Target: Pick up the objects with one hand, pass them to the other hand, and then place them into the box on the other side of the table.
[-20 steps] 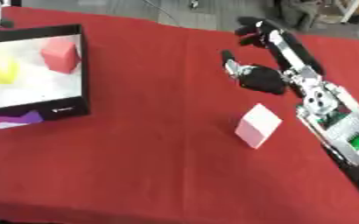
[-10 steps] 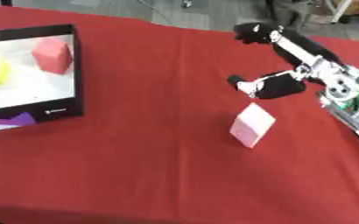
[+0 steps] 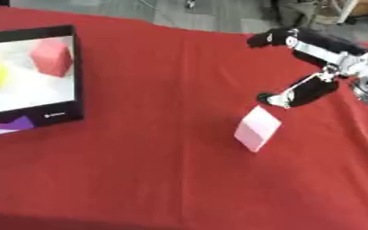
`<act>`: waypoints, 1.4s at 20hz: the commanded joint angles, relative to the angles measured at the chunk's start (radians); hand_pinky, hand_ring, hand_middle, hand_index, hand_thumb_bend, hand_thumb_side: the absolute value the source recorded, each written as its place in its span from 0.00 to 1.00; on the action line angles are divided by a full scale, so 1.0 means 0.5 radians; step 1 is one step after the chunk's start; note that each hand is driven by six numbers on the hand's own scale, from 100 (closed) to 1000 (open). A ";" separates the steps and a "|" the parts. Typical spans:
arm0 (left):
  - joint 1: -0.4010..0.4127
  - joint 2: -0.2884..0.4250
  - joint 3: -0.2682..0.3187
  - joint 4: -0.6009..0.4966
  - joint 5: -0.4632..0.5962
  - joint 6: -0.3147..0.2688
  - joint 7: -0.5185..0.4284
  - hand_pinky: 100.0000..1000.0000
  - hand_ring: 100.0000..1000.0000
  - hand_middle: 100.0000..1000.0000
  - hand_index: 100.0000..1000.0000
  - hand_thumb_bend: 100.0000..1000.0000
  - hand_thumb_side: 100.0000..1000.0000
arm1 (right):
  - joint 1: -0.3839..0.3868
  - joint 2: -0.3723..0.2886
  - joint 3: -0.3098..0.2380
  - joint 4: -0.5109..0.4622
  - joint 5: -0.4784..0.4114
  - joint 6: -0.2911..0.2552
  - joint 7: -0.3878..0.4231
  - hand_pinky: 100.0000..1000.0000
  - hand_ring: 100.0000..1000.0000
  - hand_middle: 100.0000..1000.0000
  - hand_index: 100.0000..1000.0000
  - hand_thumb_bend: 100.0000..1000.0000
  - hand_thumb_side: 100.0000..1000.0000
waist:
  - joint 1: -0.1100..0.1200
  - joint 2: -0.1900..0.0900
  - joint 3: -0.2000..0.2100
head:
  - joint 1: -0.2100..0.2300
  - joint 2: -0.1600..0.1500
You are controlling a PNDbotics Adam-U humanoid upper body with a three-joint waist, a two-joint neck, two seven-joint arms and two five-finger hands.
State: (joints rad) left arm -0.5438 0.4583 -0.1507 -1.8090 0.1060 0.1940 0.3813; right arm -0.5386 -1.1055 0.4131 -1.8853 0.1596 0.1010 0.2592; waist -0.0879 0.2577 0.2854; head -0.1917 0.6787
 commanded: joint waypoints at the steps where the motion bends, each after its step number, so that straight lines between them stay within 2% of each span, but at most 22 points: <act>1: -0.021 0.023 0.022 -0.054 0.011 0.001 0.011 0.77 0.50 0.70 0.69 0.03 0.74 | 0.007 -0.157 -0.031 -0.003 0.062 -0.070 0.110 0.94 0.92 0.85 0.92 0.42 0.00 | 0.006 -0.026 0.003 | -0.011 -0.036; 5: -0.026 0.023 0.019 -0.074 0.015 -0.004 0.011 0.77 0.50 0.70 0.69 0.03 0.74 | 0.025 -0.205 -0.008 0.004 0.131 -0.144 0.254 0.94 0.93 0.85 0.91 0.44 0.00 | 0.000 -0.021 0.008 | -0.024 -0.044; 12: -0.023 0.025 0.016 -0.080 0.014 0.002 0.013 0.77 0.50 0.70 0.68 0.02 0.74 | -0.064 -0.165 0.013 0.071 0.214 -0.222 0.526 0.94 0.92 0.83 0.88 0.44 0.00 | 0.003 -0.014 0.014 | -0.040 -0.037; 20: -0.013 0.018 0.015 -0.076 0.016 0.012 0.023 0.77 0.50 0.69 0.68 0.00 0.74 | -0.202 -0.070 0.055 0.161 0.229 -0.250 0.838 0.93 0.90 0.82 0.88 0.45 0.00 | 0.012 -0.012 0.015 | -0.074 -0.013; 28: 0.000 0.007 0.016 -0.075 0.020 0.021 0.038 0.77 0.49 0.69 0.67 0.00 0.75 | -0.257 0.006 0.050 0.182 0.248 -0.243 1.096 0.92 0.88 0.80 0.88 0.47 0.01 | 0.024 -0.010 0.012 | -0.073 -0.004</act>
State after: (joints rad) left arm -0.5356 0.4498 -0.1508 -1.8308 0.1146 0.2049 0.3962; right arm -0.6520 -1.0850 0.4511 -1.7926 0.2772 -0.0206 0.7912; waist -0.0819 0.2663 0.2921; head -0.2266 0.6750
